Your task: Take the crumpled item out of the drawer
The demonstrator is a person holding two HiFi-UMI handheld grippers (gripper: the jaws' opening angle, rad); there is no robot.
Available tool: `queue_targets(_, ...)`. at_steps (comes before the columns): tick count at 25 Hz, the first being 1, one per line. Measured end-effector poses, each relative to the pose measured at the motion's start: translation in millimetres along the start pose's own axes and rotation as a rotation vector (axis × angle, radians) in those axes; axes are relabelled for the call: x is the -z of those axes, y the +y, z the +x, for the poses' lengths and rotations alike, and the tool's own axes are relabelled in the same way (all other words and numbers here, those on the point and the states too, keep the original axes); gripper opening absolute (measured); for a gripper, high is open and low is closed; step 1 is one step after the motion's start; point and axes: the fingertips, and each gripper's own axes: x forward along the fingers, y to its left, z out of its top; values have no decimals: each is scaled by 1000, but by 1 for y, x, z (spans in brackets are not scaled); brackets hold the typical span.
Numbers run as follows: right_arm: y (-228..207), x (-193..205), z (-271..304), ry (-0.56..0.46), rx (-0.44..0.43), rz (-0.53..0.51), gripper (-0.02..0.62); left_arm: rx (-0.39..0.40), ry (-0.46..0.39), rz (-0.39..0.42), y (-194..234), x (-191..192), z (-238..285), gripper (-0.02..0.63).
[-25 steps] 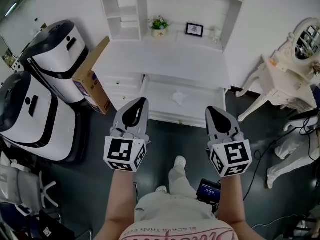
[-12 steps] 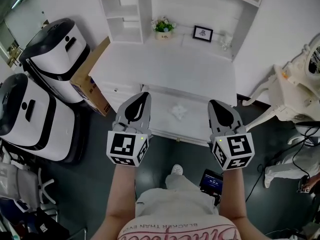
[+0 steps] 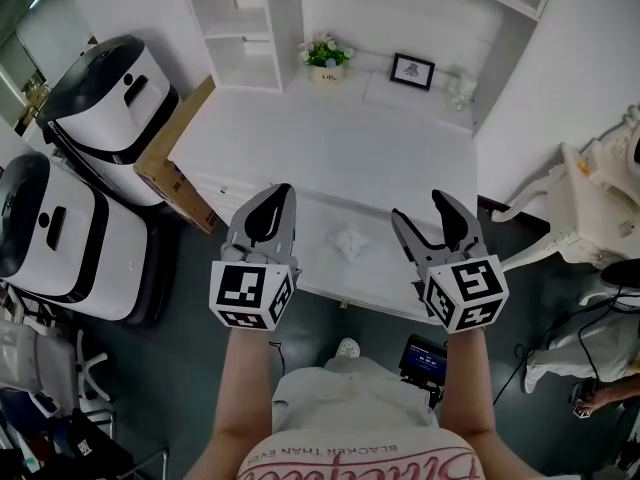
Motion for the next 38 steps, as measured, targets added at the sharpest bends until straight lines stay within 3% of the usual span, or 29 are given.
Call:
queue_targets(6,-20,13,17,2,-2,55,313,-15,30,2,3,9,23,9)
queue_targets(19,-19,73,62,163,-28,122,313,11,123,-46,17,53,49,9)
queue_targets(33,-2,199,121,444,-103,209,309,69,231,-100,28,112,75,9)
queue_targets(38,11,251,136,565,-151,199,274,78,266,-114,30,131,77,9)
